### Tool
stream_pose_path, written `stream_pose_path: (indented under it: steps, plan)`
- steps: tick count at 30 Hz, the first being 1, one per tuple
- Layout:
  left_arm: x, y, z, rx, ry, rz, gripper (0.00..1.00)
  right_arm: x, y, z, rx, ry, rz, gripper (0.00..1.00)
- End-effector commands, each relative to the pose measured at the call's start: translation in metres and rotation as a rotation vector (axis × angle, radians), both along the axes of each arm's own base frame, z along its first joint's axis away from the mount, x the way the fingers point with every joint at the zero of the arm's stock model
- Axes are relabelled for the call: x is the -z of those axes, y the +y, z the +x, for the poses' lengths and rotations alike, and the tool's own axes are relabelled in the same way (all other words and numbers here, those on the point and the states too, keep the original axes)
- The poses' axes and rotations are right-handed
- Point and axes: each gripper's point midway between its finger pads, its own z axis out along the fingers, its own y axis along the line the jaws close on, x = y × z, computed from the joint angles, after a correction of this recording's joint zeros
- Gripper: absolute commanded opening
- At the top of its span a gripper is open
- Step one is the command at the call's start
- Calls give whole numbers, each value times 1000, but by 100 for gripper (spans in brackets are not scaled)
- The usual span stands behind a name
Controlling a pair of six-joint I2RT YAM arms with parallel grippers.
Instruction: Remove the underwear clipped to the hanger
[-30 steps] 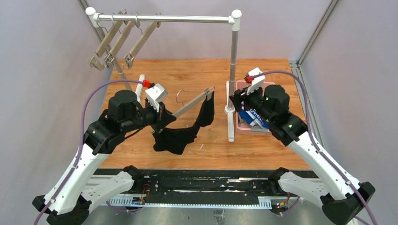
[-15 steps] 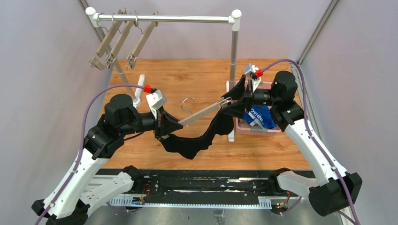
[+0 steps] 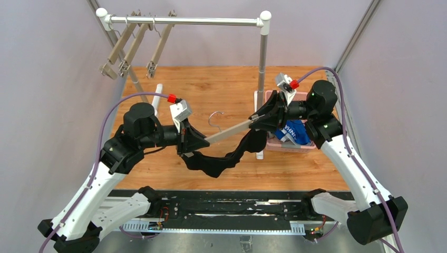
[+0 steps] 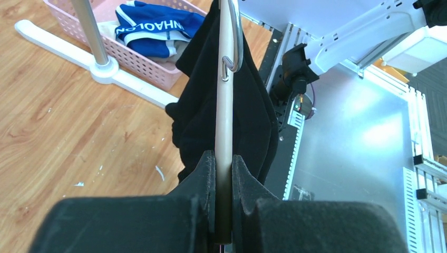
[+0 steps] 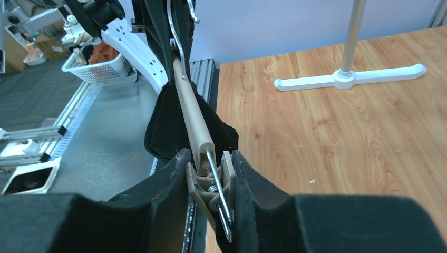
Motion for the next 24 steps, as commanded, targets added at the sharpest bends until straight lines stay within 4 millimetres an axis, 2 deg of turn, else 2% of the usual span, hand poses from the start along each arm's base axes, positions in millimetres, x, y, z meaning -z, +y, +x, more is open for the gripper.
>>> stream_pose_path:
  steps: [1, 4, 7, 8, 10, 12, 14, 18, 24]
  plan:
    - [-19, -4, 3, -2, -59, -61, 0, -6, -1, -4, -25, -7, 6, 23]
    - [-18, -5, 4, -5, -56, -58, 0, -6, -1, -3, -22, -6, 6, 5]
    - [-15, -5, 6, -7, -47, -48, 0, -8, -1, -3, -14, -14, 8, 1]
    - [-14, -5, 6, -7, -45, -47, 0, -8, -1, -2, -5, -15, 9, 8]
    - [-15, -6, 7, -8, -49, -49, 0, -10, -1, 2, 23, -18, 8, 39]
    - [-18, -5, 8, -15, -57, -50, 0, -10, -2, 4, 50, -23, 4, 47]
    - [-21, -3, 11, -36, -68, -44, 0, -10, -3, 10, 107, -26, 4, 60]
    - [-30, 3, 19, -101, -94, -39, 0, -5, -10, 32, 297, 8, -6, 69]
    - [-38, 4, 28, -154, -94, -71, 0, -5, -9, 23, 298, 38, 54, 67]
